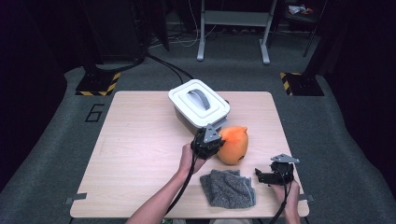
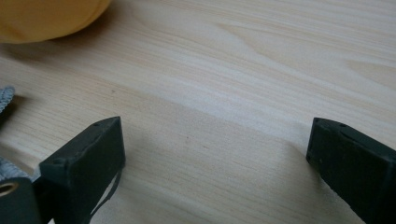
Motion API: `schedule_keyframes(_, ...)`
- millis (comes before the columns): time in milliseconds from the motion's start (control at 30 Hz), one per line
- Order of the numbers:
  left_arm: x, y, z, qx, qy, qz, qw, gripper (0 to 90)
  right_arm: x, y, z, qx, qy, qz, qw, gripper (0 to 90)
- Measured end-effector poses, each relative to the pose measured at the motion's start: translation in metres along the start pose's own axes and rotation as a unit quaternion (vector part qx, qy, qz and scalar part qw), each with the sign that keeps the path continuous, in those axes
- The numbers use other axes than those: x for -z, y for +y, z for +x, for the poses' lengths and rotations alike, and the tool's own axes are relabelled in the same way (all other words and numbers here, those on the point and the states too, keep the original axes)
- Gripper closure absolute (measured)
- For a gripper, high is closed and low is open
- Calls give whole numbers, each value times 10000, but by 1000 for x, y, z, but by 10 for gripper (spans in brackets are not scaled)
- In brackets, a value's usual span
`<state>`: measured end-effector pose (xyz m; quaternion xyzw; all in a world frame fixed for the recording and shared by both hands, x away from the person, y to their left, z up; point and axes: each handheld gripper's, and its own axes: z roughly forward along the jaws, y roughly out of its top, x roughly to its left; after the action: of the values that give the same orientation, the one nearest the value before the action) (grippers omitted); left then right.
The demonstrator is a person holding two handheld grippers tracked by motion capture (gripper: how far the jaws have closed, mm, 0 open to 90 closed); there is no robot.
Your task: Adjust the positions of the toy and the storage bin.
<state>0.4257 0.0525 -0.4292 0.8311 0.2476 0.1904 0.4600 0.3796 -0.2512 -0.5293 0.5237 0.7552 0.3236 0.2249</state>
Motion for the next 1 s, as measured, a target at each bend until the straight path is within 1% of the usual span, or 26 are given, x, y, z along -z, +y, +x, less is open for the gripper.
schedule_keyframes(33, 5, 0, 1, 40, -11, -15, 10000, 843, 0, 0, 0, 6, 2, -3, 10000, 34)
schedule_keyframes(67, 5, 0, 1, 40, -11, -15, 10000, 843, 0, 0, 0, 6, 2, -3, 10000, 34)
schedule_keyframes(133, 10, 0, 2, 46, 23, -47, 10000, 843, 0, 0, 0, 10, 3, -2, 10000, 33)
schedule_keyframes(167, 15, 0, 4, 115, -1, -94, 9999, 843, 0, 0, 0, 12, 5, -4, 10000, 33)
schedule_keyframes(200, 15, 0, 4, 115, -1, -94, 9999, 843, 0, 0, 0, 12, 5, -4, 10000, 33)
schedule_keyframes(267, 21, 0, 6, 52, 4, -76, 10000, 843, 0, 0, 0, 11, 4, -4, 10000, 33)
schedule_keyframes(367, 28, -1, 9, 84, -21, -87, 9999, 843, 0, 0, 0, 7, 5, -3, 10000, 33)
schedule_keyframes(500, 36, -5, 12, 68, 28, -81, 9999, 842, 0, 0, 0, 9, 4, -4, 10000, 33)
schedule_keyframes(533, 39, -6, 12, 120, 33, -83, 9999, 842, 0, 0, 0, 9, 4, -4, 10000, 33)
schedule_keyframes(567, 41, -7, 13, 108, 17, -95, 9999, 842, 0, 0, 0, 8, 4, -7, 10000, 33)
schedule_keyframes(600, 43, -8, 13, 129, 65, -116, 9998, 842, 0, 0, 0, 8, 4, -7, 10000, 33)
schedule_keyframes(667, 47, -9, 15, 157, 62, -149, 9997, 842, 0, 0, 0, -2, 3, -2, 10000, 34)
schedule_keyframes(700, 49, -10, 16, 146, 63, -113, 9998, 842, 0, 0, 0, 6, 3, -5, 10000, 34)
schedule_keyframes(867, 59, -13, 19, 201, 78, -181, 9996, 842, 0, 0, 0, 6, 3, -7, 10000, 34)
schedule_keyframes(900, 62, -13, 20, 162, 99, -160, 9997, 841, 0, 0, 0, -1, 3, -3, 10000, 34)
schedule_keyframes(933, 63, -13, 21, 177, 112, -194, 9996, 842, 0, 0, 0, -1, 2, -3, 10000, 34)
schedule_keyframes(967, 65, -14, 22, 210, 75, -199, 9996, 841, 0, 0, 0, 0, 4, -5, 10000, 34)
schedule_keyframes(1000, 67, -15, 22, 201, 86, -178, 9996, 841, 0, 0, 0, 1, 3, -4, 10000, 34)
